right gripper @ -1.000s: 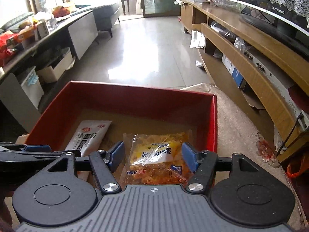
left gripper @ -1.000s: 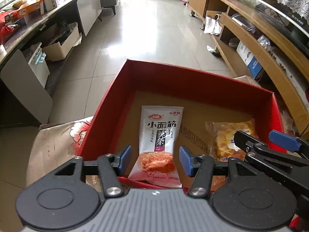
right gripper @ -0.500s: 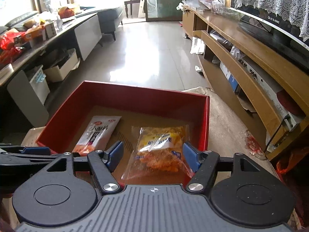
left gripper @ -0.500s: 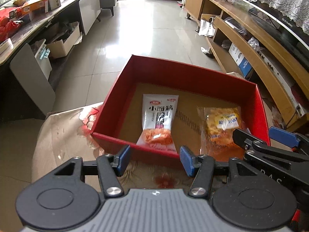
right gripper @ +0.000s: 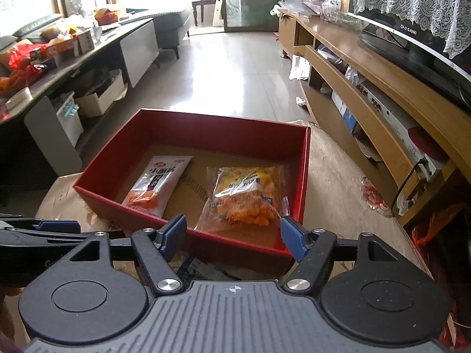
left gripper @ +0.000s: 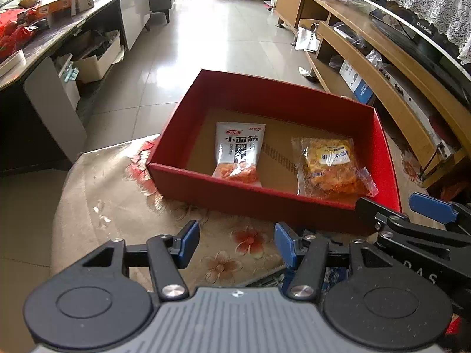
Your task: Organize snacks
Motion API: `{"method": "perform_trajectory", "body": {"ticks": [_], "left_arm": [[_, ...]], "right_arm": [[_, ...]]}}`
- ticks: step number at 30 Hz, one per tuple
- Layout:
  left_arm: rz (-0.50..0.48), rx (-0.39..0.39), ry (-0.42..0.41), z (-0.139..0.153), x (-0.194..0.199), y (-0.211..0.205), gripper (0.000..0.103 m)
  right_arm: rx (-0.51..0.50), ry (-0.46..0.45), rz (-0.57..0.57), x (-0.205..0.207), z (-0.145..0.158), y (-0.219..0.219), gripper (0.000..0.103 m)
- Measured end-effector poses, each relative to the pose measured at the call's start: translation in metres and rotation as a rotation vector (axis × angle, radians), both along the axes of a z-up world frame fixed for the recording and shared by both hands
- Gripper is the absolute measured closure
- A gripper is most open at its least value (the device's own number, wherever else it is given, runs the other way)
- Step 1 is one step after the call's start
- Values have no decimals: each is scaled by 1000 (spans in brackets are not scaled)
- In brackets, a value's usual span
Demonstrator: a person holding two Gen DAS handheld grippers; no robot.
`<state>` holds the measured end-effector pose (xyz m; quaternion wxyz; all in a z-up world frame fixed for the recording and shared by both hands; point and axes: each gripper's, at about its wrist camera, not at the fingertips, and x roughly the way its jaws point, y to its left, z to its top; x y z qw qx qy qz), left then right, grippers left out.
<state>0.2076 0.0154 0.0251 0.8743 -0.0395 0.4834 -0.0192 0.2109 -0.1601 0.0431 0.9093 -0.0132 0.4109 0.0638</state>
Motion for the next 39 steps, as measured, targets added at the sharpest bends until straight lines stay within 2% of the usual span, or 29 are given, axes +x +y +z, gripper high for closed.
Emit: {"method": "perform_trajectory", "body": {"ticks": [9, 26, 30, 33, 39], "left_arm": [[-18, 7, 27, -8, -26, 8, 47], [-1, 33, 139, -49, -85, 26, 47], [10, 54, 156, -59, -87, 27, 47], [26, 83, 141, -63, -85, 27, 42], [51, 62, 156, -70, -80, 31, 38]], "right_arm": [[-5, 16, 24, -24, -2, 4, 25], [-4, 41, 66, -76, -2, -4, 23], [-2, 47, 71, -92, -3, -10, 22], [-1, 59, 64, -103, -5, -17, 22], [8, 89, 34, -127, -14, -37, 22]]}}
